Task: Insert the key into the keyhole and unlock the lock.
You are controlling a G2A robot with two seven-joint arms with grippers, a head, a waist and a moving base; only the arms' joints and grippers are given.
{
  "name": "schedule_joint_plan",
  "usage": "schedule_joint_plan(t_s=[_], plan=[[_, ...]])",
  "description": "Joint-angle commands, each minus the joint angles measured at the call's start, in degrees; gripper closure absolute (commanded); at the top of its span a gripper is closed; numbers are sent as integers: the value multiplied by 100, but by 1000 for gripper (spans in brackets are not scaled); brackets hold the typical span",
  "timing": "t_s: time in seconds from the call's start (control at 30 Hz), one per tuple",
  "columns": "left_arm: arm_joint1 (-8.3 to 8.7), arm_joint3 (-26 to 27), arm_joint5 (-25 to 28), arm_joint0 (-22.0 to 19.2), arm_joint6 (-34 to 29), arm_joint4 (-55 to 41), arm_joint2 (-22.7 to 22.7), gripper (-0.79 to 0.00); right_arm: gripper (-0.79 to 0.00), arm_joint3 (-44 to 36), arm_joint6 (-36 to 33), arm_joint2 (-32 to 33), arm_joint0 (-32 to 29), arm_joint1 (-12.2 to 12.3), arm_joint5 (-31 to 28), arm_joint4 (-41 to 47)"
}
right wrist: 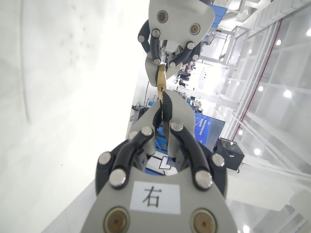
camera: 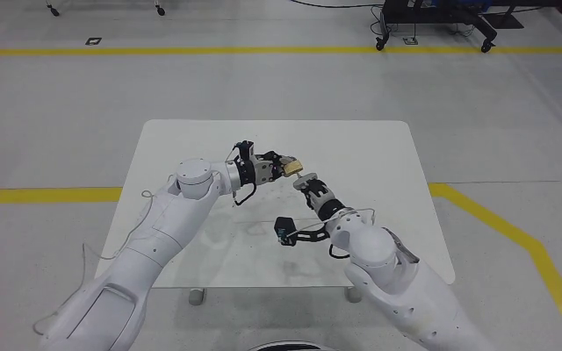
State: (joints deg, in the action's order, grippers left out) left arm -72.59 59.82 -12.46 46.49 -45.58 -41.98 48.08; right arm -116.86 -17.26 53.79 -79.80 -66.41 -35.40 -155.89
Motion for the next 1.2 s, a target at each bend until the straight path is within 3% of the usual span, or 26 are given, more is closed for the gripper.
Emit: schedule_joint_plan(t_s=[0.0, 1.17], plan=[[-4, 2, -9, -2, -9, 47, 9, 0, 0, 44, -27, -3, 33, -15, -30, 18], [-107, -81, -152, -8, -264, 362, 172, 0, 0, 472, -446, -112, 487, -304, -537, 427]])
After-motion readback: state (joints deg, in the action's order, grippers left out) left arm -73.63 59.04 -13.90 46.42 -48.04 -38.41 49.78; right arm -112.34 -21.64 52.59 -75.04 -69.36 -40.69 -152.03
